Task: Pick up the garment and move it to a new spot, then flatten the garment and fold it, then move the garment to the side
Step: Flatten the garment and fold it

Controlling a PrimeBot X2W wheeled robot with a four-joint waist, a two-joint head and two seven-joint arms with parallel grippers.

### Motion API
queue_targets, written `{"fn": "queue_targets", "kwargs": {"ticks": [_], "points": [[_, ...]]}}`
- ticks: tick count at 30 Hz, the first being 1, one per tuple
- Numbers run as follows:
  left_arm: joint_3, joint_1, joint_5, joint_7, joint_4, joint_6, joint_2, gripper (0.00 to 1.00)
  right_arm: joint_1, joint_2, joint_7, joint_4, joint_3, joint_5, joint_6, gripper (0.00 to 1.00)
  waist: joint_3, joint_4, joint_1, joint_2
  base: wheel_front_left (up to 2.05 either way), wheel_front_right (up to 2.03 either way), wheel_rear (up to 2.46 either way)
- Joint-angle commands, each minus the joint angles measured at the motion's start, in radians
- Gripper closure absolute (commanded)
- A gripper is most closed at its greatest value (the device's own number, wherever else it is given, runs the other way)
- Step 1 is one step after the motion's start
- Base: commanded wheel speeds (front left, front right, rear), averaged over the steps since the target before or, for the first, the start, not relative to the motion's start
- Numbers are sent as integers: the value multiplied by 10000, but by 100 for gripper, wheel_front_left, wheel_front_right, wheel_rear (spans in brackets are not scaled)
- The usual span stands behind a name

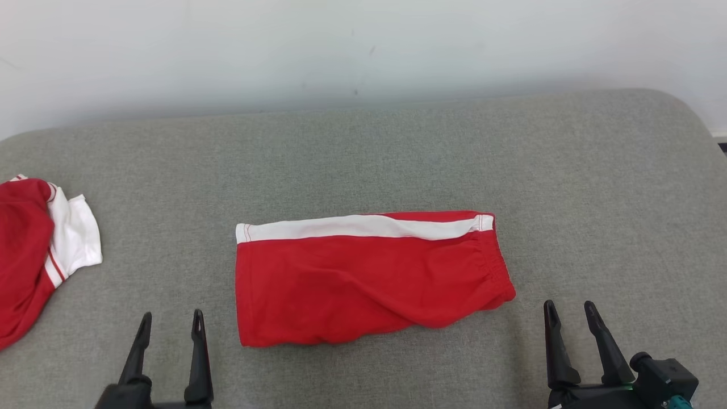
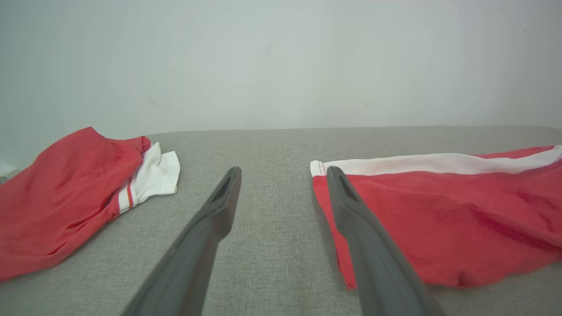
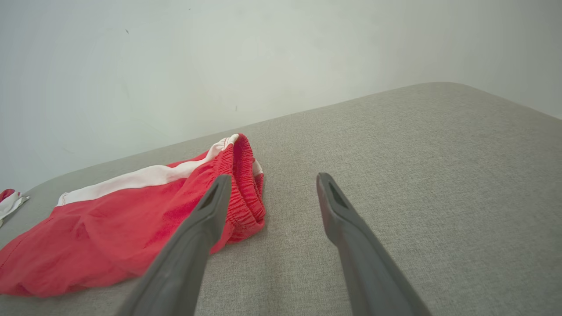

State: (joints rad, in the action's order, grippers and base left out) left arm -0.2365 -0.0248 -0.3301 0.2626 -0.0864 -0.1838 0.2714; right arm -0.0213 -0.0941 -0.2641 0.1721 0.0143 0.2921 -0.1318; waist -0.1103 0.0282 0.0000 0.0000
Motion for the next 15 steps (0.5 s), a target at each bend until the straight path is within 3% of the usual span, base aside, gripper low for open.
{"fn": "queue_targets", "kwargs": {"ticks": [1, 5, 15], "points": [[176, 234, 336, 29, 6, 157, -131, 0, -108, 58, -2, 15, 24, -71, 24, 0, 78, -72, 0, 0, 0, 0, 0], [896, 619, 1032, 30, -78, 736, -670, 0, -205, 85, -2, 142, 7, -106, 24, 0, 264, -207, 0, 0, 0, 0, 0], [2206, 838, 2020, 31, 7, 1697, -1608, 0, 799, -407, -1, 969, -487, -213, 24, 0, 314, -469, 0, 0, 0, 0, 0]]}}
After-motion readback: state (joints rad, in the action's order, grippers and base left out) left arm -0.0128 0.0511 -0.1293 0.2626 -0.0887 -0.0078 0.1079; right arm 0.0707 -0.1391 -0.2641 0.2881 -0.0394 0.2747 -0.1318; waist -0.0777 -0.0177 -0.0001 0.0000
